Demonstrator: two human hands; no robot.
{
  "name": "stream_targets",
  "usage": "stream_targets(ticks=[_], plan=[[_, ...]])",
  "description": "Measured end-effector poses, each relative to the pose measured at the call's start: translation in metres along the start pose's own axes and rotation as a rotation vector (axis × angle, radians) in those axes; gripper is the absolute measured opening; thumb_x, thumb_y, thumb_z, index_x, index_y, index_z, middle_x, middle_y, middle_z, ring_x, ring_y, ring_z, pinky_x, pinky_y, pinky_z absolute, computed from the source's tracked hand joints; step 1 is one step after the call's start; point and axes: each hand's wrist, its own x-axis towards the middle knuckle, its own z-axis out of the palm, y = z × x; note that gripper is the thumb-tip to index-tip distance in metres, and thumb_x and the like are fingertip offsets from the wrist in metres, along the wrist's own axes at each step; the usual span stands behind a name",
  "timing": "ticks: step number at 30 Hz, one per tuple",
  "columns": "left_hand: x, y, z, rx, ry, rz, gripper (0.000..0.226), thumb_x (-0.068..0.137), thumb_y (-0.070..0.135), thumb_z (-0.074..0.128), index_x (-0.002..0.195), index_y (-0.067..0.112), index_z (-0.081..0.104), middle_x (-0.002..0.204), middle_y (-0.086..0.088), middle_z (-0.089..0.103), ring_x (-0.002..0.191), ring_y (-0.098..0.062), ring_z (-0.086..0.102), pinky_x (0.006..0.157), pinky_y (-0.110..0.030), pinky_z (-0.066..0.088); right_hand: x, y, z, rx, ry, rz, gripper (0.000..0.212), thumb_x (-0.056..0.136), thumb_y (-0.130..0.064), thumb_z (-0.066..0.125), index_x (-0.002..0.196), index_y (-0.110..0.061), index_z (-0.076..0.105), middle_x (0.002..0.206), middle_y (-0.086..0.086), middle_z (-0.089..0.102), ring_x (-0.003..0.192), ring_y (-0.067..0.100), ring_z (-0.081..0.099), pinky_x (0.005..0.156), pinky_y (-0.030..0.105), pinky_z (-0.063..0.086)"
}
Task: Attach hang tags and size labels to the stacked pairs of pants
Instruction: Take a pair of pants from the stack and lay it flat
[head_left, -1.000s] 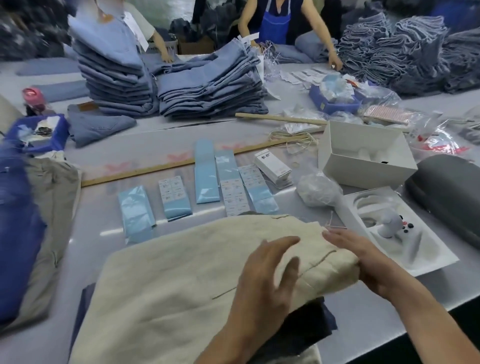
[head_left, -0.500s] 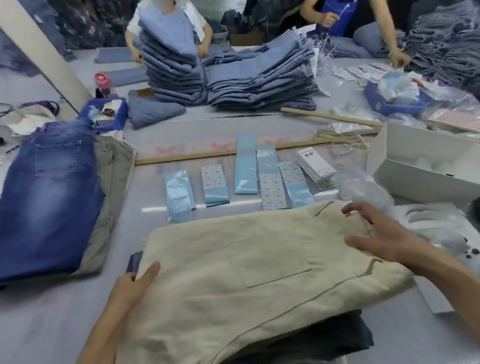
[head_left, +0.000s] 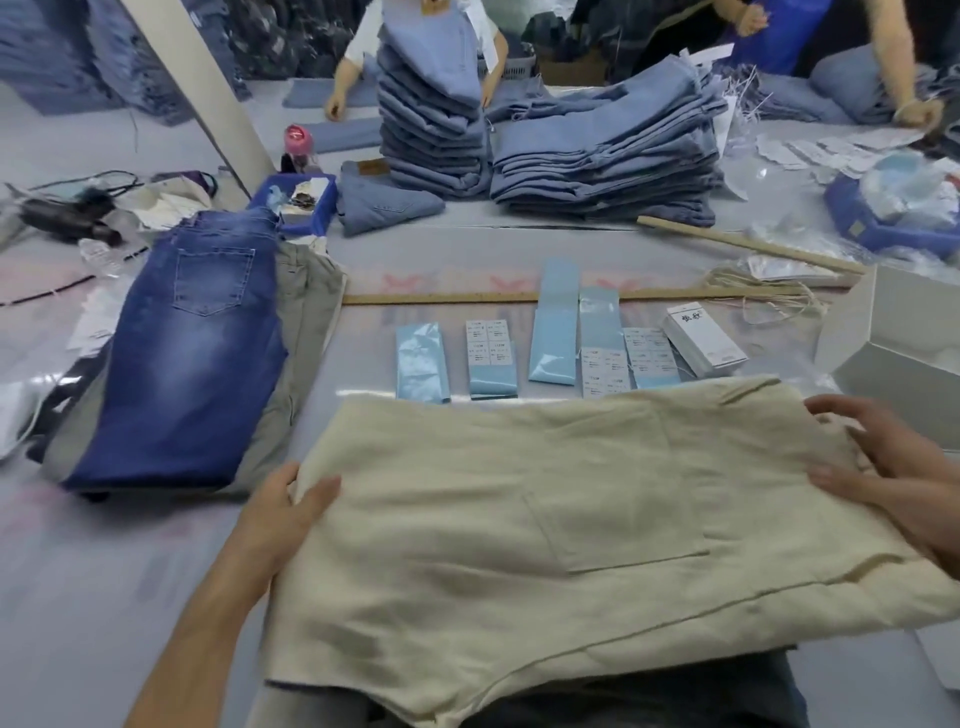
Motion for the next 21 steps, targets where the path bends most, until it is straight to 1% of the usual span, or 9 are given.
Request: stream_targets(ticks=[2, 4, 6, 10, 14, 15, 17, 19, 21], plan=[[-0.004, 0.003, -0.027, 0.149, 0.137, 0.147, 0.027, 0.092, 0.043, 0.072, 0.082, 0.022, 0.058, 0.069, 0.011, 0.065, 0.065, -0.015, 0.060, 0.058, -0.034, 0.046, 0.000, -0.001, -0.006, 0.050, 0.077, 0.010, 0.072, 0.078, 0.008, 0.072, 0.122, -0.049, 0.064, 0.108, -0.015, 0.074, 0.092, 0.001, 0.073, 0.069, 0.021, 0.060], [-0.007, -0.003, -0.049, 0.156, 0.193, 0.193, 0.033, 0.090, 0.055, 0.070, 0.086, 0.025, 0.058, 0.069, 0.010, 0.065, 0.055, -0.008, 0.056, 0.056, -0.034, 0.047, -0.005, -0.005, -0.003, 0.105, 0.091, 0.042, 0.071, 0.078, 0.010, 0.068, 0.119, -0.048, 0.066, 0.111, -0.018, 0.074, 0.094, -0.004, 0.071, 0.069, 0.016, 0.058], [-0.009, -0.019, -0.044, 0.085, 0.166, 0.128, 0.035, 0.087, 0.059, 0.069, 0.087, 0.025, 0.060, 0.069, 0.006, 0.068, 0.055, -0.005, 0.060, 0.055, -0.032, 0.050, -0.016, -0.008, 0.014, 0.162, 0.081, 0.108, 0.064, 0.072, 0.009, 0.067, 0.110, -0.042, 0.071, 0.104, -0.008, 0.076, 0.090, 0.001, 0.073, 0.068, 0.019, 0.060], [-0.015, -0.086, 0.015, 0.196, -0.044, -0.213, 0.034, 0.092, 0.038, 0.072, 0.085, 0.007, 0.058, 0.087, -0.011, 0.067, 0.092, -0.034, 0.066, 0.079, -0.041, 0.048, -0.034, 0.014, 0.054, -0.151, -0.047, 0.230, 0.045, 0.089, -0.007, 0.073, 0.117, -0.039, 0.059, 0.118, 0.002, 0.065, 0.100, 0.016, 0.063, 0.086, 0.035, 0.050], [-0.011, -0.102, 0.015, 0.140, 0.047, -0.200, 0.021, 0.088, 0.024, 0.079, 0.084, 0.011, 0.063, 0.083, -0.011, 0.072, 0.084, -0.033, 0.068, 0.071, -0.026, 0.051, -0.042, -0.004, 0.044, -0.038, 0.033, 0.263, 0.044, 0.090, -0.006, 0.073, 0.118, -0.038, 0.060, 0.118, 0.002, 0.064, 0.100, 0.022, 0.067, 0.077, 0.036, 0.054], [-0.008, -0.096, 0.009, 0.140, 0.046, -0.201, 0.021, 0.086, 0.020, 0.080, 0.091, 0.012, 0.061, 0.091, -0.014, 0.073, 0.085, -0.033, 0.068, 0.074, -0.025, 0.054, -0.043, -0.011, 0.040, -0.093, 0.079, 0.219, 0.044, 0.091, -0.003, 0.071, 0.118, -0.036, 0.060, 0.118, 0.003, 0.064, 0.100, 0.023, 0.067, 0.078, 0.037, 0.054], [-0.001, -0.078, 0.005, 0.241, 0.073, -0.145, 0.038, 0.085, 0.013, 0.080, 0.112, 0.014, 0.055, 0.115, -0.021, 0.067, 0.099, -0.039, 0.064, 0.094, -0.046, 0.052, -0.041, -0.025, 0.035, -0.339, 0.263, 0.066, 0.041, 0.093, -0.006, 0.067, 0.125, -0.030, 0.058, 0.126, 0.001, 0.061, 0.110, 0.027, 0.063, 0.089, 0.045, 0.052], [-0.001, -0.042, 0.014, 0.393, 0.197, 0.092, 0.055, 0.087, 0.017, 0.077, 0.134, 0.014, 0.050, 0.134, -0.021, 0.058, 0.120, -0.043, 0.054, 0.105, -0.058, 0.043, -0.048, -0.047, 0.041, -0.502, 0.461, -0.201, 0.040, 0.096, -0.019, 0.065, 0.132, -0.032, 0.056, 0.134, -0.007, 0.058, 0.118, 0.019, 0.059, 0.094, 0.044, 0.051], [-0.018, 0.013, 0.047, 0.348, 0.278, 0.421, 0.061, 0.091, 0.037, 0.064, 0.145, 0.015, 0.046, 0.148, -0.016, 0.049, 0.137, -0.037, 0.044, 0.115, -0.053, 0.034, -0.056, -0.064, 0.059, -0.503, 0.551, -0.492, 0.039, 0.100, -0.031, 0.058, 0.139, -0.031, 0.054, 0.144, -0.012, 0.052, 0.127, 0.009, 0.053, 0.099, 0.036, 0.047]])
